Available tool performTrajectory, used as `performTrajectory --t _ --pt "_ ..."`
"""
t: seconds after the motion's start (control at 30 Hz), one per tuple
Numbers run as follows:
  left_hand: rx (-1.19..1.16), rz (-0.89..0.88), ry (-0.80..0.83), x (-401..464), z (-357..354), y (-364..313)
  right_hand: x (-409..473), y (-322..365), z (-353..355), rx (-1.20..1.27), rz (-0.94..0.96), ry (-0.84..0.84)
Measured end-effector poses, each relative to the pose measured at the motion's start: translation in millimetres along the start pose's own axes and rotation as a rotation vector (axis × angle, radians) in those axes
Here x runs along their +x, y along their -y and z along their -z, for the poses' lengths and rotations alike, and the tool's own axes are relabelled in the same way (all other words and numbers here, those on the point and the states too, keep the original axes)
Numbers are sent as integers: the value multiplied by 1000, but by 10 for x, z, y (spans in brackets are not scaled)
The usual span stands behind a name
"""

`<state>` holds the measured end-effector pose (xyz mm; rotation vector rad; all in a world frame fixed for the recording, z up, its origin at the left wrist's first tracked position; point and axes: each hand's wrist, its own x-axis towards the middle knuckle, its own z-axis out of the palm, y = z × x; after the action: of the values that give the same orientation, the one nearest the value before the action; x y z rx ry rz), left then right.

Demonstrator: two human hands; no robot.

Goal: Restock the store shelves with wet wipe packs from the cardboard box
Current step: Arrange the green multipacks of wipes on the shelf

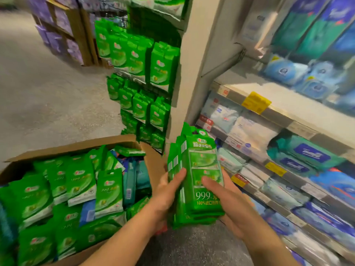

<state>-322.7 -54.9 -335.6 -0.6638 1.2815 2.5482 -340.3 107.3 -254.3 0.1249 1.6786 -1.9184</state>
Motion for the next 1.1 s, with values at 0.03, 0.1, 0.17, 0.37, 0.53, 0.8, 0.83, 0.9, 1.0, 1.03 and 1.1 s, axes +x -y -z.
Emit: performTrajectory --t 0.03,0.1,0.17,0.37,0.53,0.8,0.83,0.9,1.0,1.03,1.1 --pt "56 8 15 -3 -147 56 -100 3 180 25 7 -30" --pt "146 11 47 -71 -478 157 -283 17 528 71 24 -80" --pt "176 21 100 -133 -817 274 -475 65 833 95 40 -142" --pt "158 53 313 -292 -1867 674 -1088 244 1617 146 143 -269" --pt "196 79 443 -406 -2547 937 -1510 424 2188 211 192 -320" --pt "295 79 602 -320 -3376 982 -1839 750 2736 300 280 -444" --pt "292 80 610 -285 -3460 967 -1836 796 2802 278 289 -458" --pt "283 104 638 -217 -3622 934 -1810 891 2941 210 291 -510" --pt "273 179 712 -113 -3863 859 -1744 1070 3064 105 276 -591" --pt "275 195 736 -49 -3946 836 -1696 1125 3127 114 269 -615" --pt "280 195 769 100 -4126 782 -1645 1283 3233 147 269 -670"
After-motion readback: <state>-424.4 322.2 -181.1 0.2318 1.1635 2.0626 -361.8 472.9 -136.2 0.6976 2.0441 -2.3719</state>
